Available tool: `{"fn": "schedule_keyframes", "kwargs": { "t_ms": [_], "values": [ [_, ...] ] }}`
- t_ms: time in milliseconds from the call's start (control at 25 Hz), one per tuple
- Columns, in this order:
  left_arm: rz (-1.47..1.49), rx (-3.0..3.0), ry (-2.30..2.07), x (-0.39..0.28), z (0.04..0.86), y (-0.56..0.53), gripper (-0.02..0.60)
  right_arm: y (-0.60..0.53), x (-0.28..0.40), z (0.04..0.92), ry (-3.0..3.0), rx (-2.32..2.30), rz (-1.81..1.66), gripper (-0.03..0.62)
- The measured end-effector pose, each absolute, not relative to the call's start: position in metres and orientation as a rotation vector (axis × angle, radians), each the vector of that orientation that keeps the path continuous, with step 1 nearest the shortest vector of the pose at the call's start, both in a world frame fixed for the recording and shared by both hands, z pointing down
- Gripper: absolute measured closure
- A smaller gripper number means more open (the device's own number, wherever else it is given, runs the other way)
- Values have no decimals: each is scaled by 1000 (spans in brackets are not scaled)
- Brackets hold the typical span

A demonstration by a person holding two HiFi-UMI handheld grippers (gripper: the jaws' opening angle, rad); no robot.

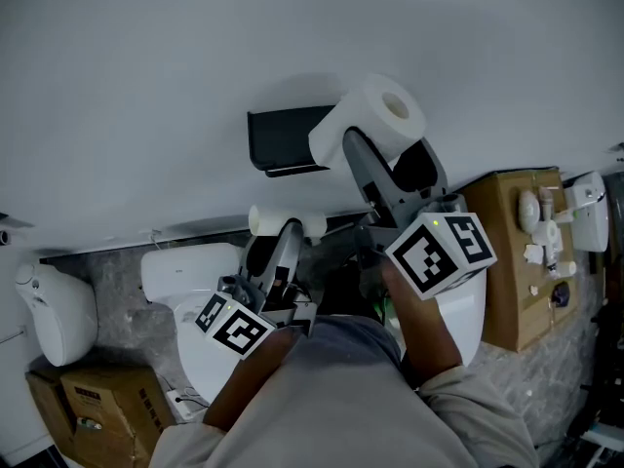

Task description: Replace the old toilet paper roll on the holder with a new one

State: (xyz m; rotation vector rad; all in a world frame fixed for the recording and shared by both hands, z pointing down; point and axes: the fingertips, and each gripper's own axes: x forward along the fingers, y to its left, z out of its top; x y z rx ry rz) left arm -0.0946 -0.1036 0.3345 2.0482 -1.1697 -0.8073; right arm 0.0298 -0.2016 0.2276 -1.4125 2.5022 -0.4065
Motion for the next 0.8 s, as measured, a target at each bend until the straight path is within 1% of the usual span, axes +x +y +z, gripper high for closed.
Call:
{"fn": "schedule_keyframes", "kwargs": {
  "t_ms": [480,800],
  "values": [
    [-736,2100,-1058,-54,334,-111,390,-200,94,232,2243,-1318,-650,195],
    [-696,2112,-1012,-40,336,-111,390,-198,127,256,2085,-1306,-796,197]
  ]
}}
